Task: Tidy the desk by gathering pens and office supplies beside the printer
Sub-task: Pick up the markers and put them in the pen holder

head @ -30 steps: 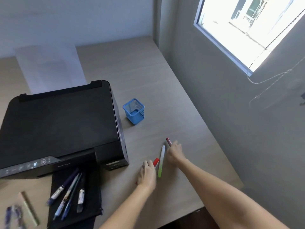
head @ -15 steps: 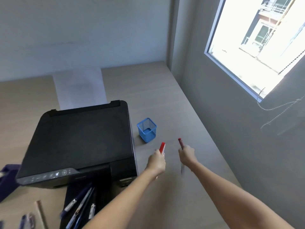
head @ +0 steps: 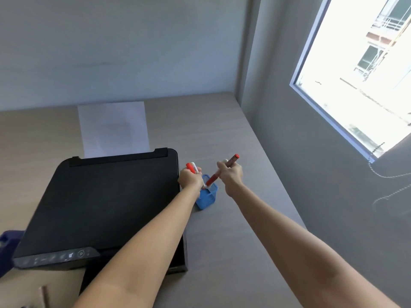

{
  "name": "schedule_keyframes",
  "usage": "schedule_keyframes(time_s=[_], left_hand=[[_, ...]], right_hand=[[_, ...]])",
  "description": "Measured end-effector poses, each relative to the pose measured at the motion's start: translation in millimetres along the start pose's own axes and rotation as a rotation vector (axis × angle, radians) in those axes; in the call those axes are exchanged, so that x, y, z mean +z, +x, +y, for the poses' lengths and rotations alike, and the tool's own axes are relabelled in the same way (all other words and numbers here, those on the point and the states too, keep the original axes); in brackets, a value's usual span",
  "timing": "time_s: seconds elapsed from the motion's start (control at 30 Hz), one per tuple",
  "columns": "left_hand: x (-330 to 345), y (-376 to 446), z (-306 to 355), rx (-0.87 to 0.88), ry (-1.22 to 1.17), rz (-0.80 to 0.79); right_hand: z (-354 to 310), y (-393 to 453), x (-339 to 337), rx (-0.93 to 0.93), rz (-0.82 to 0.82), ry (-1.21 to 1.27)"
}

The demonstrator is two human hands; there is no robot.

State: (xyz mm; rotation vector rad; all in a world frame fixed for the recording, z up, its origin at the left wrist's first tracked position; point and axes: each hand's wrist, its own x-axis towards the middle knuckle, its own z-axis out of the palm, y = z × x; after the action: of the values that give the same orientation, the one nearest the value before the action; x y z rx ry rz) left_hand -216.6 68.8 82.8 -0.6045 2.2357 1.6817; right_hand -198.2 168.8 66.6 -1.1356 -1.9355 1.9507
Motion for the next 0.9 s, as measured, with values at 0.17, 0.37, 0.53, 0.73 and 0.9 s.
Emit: schedule_keyframes(time_s=[0.17,0.37,0.53,0.73,0.9], left_hand=[[16.8,25.1,-21.5,-0.001,0.118,0.022],[27.5,51.3,-39.8,0.058,0.285,0.096],[27.7,55.1,-42.0,0.068,0.298,0.09],[12.0,34.1,-25.7,0.165,0.376,0.023],[-29.6,-5.7,8.5,0.347,0.311,-0.06]], right_hand=[[27.1,15.7,11.8,-0.026,-0.022,-0.238],[44.2,27.2,16.5,-0.067,-0.097,-0.466],[43.1,26.4,14.5,-0.117,-0.137,-0.522],[26.6,13.3,-0.4,-0.176,-0.159,-0.588],[-15.8,-14.2,-8.2,-0.316,-0.088,-0.602]])
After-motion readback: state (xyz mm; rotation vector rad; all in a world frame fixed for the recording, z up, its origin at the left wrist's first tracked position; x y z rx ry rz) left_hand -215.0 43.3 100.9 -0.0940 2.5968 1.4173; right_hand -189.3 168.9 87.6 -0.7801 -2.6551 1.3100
